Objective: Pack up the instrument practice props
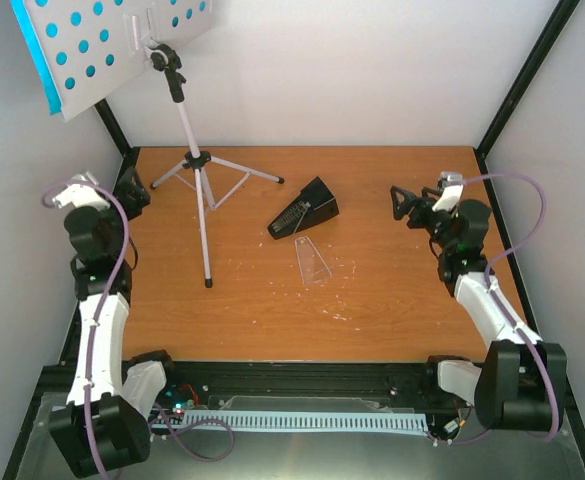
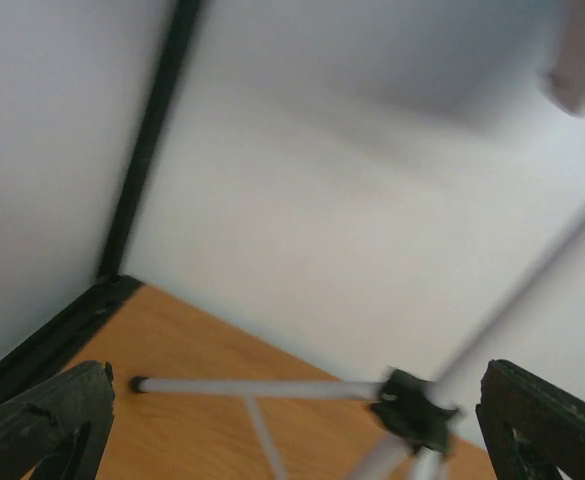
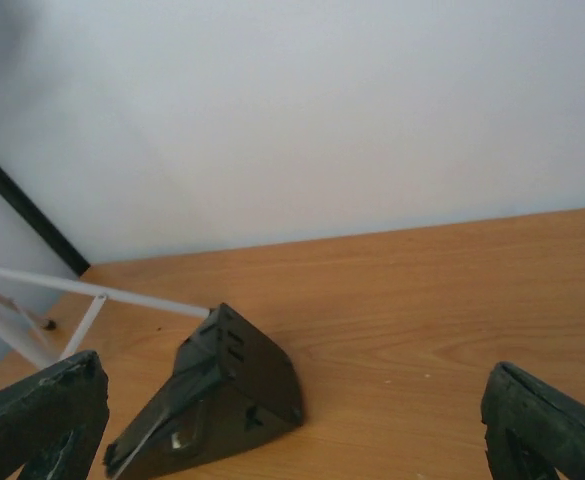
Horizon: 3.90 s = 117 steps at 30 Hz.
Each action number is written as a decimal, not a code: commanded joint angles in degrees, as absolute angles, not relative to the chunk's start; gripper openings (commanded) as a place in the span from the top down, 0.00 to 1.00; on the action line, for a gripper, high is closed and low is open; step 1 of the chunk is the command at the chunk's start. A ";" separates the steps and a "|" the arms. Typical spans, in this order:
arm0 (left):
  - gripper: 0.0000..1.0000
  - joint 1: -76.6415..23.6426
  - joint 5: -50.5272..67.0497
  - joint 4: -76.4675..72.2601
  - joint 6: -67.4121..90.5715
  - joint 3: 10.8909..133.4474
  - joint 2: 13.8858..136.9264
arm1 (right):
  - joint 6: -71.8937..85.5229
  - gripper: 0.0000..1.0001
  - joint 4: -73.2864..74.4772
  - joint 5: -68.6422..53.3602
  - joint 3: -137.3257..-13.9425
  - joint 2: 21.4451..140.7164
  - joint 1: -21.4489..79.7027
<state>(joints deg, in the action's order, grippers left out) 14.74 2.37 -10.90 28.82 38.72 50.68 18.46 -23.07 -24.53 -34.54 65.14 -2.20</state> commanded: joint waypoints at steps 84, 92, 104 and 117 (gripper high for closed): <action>0.01 14.77 19.42 9.67 12.14 46.84 58.17 | 4.31 0.00 36.42 -32.40 -95.34 114.85 10.99; 0.00 14.77 20.63 9.67 12.75 46.93 57.32 | 8.86 0.01 30.54 -40.88 -84.59 111.04 10.99; 0.01 14.51 23.40 9.67 13.60 46.63 53.84 | 15.83 0.03 21.10 -42.79 -63.04 95.14 13.29; 0.00 14.33 23.02 9.78 13.45 47.01 55.68 | 13.90 0.00 32.40 -13.99 -68.19 88.98 20.42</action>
